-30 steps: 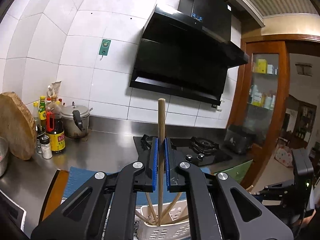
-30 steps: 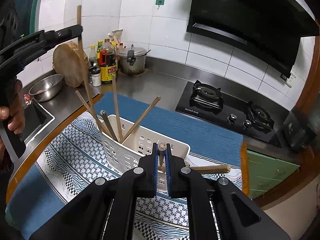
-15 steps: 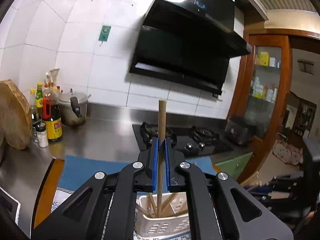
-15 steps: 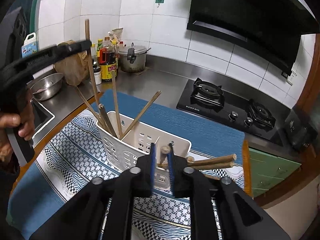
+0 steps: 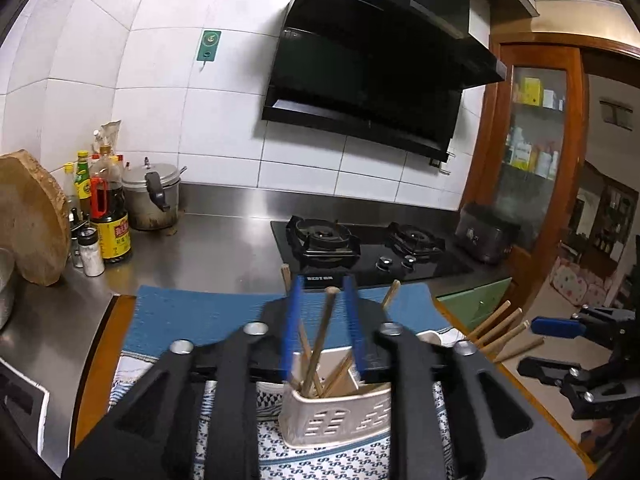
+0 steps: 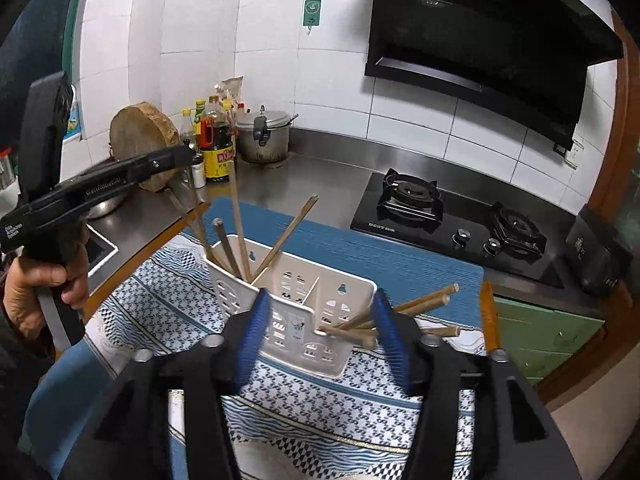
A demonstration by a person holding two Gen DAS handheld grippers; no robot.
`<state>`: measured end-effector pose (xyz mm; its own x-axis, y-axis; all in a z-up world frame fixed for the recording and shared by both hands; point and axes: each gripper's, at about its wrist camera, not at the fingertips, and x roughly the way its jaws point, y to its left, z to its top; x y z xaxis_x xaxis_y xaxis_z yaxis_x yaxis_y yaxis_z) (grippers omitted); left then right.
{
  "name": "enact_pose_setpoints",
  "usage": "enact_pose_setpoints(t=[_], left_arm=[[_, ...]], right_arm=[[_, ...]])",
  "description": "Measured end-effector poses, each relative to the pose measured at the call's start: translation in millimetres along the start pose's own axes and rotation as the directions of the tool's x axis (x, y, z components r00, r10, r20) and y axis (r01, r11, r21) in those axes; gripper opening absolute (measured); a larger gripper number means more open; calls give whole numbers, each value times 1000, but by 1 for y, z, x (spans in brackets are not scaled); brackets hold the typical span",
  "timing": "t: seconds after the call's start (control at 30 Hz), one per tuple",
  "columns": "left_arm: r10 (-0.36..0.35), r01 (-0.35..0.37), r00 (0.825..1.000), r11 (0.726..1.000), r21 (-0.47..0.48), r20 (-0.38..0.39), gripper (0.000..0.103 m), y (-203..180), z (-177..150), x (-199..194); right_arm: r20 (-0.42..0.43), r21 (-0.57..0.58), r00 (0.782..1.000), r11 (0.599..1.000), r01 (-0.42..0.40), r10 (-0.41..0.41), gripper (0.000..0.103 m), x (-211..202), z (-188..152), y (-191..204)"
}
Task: Organize utensils
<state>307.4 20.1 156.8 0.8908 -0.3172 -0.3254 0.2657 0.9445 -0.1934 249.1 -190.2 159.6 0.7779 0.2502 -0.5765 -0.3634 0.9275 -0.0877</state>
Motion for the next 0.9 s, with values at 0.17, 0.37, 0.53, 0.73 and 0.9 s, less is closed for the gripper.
enact_pose_setpoints(t=[0.17, 0.37, 0.53, 0.73, 0.9], left_arm=[[5, -5, 1000, 1000, 4, 1, 37, -3, -7, -17], [20, -20, 1000, 999, 27, 4, 54, -9, -24, -49], [18, -18, 1000, 999, 28, 1, 65, -13, -43, -75], [23, -23, 1000, 999, 48, -10, 74, -22, -68, -104], [23, -22, 999, 999, 44, -27, 82, -28, -93, -125]], right_arm=[[31, -4, 1000, 1000, 3, -2, 67, -18, -4, 8], [64, 15, 998, 1000, 6, -7, 80, -41, -14, 12], [80, 42, 997, 999, -16, 12, 89, -56, -32, 19], [82, 58, 997, 998, -21, 16, 92, -68, -61, 31], [78, 73, 997, 997, -13, 8, 94, -77, -90, 40]])
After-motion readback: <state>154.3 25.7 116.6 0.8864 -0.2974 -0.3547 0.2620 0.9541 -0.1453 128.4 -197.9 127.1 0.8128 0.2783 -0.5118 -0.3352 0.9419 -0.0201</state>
